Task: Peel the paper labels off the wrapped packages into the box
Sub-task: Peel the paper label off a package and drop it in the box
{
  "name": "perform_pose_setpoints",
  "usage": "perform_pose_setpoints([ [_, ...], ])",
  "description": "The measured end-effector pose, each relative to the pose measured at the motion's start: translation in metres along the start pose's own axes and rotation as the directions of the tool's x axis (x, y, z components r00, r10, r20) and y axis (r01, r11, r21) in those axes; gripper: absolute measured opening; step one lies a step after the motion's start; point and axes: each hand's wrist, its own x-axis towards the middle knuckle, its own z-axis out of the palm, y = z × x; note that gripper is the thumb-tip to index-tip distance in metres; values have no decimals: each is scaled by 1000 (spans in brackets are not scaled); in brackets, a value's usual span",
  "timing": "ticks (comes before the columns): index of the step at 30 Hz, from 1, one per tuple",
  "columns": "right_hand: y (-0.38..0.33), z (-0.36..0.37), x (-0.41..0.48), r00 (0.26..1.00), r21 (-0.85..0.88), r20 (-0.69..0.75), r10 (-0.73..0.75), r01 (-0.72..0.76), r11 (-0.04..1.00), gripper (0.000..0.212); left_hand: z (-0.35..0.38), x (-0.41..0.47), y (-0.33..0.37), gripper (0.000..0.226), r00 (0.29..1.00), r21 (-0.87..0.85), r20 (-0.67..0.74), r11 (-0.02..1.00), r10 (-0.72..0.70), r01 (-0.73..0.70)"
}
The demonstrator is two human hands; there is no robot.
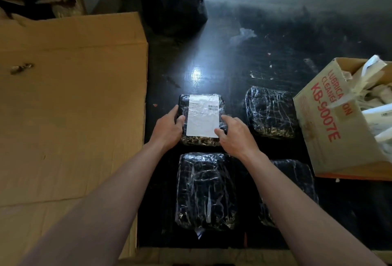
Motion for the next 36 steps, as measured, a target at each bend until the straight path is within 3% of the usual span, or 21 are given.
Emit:
perform_pose_setpoints([
  [9,4,-1,54,1000,-19,1,5,-5,1000,42,-5,46,-5,65,982,-172,74,967,-175,186],
  [16,-2,-8,99,1000,40,14,-22,22,999,48,-8,64,5,64,944,-319,218,897,-246,307],
  [27,-5,-6,132,992,101,-83,-97,105,989,4,-6,72,0,65,936,-409,259,851,-238,330],
  [32,-9,1,124,970,139,-153,-187,209,968,16,-3,69,0,62,936,-441,222,828,-274,347],
  [36,-7,2,123,980,194,-128,-152,175,965,9,-1,68,0,60,941,-436,191,834,-280,337],
])
